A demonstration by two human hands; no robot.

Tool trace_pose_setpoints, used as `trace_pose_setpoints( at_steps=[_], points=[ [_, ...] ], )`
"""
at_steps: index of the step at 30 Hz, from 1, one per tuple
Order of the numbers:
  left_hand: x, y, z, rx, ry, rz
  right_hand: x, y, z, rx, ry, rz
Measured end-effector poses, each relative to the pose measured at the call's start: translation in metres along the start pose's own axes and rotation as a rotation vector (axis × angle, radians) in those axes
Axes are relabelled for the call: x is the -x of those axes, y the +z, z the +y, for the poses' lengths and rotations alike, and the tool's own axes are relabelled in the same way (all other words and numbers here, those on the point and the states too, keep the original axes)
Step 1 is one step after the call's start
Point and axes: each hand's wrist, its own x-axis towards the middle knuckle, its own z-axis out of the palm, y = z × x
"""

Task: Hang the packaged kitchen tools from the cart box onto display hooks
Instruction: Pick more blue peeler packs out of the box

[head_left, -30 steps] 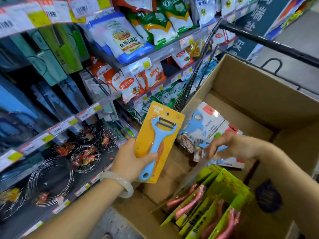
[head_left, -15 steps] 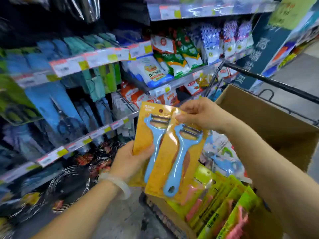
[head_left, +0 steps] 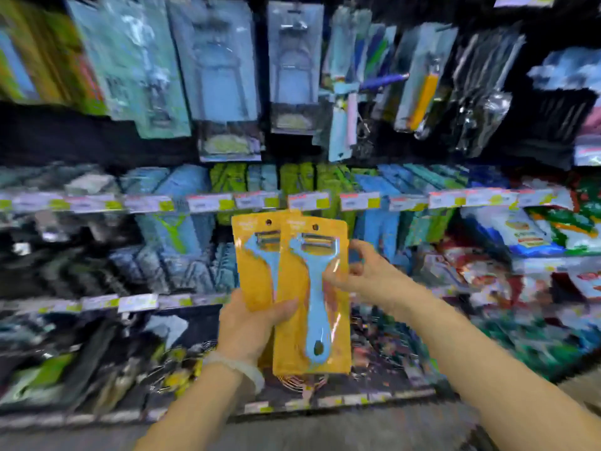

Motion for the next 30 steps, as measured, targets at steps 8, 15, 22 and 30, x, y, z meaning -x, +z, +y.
trace_pose_setpoints(
  at_steps=[8,15,22,30],
  points=[
    [0.011,-0.216,0.071,0.080,0.203,0.449,-0.028,0.252,-0.072,-0.131,-0.200,-0.276],
    [-0.005,-0.352,0.117,0.171,0.215,0.536,-0.078,0.374,-0.149,-0.160,-0.320,-0.472],
    [-0.089,-0.452,0.197,0.153,0.309,0.591,-0.174,0.451,-0.236,-0.217,-0.469,-0.422],
    [-0.177,-0.506,0.281,0.065,0.426,0.520,-0.272,0.485,-0.335,-0.202,-0.632,-0.183]
  ],
)
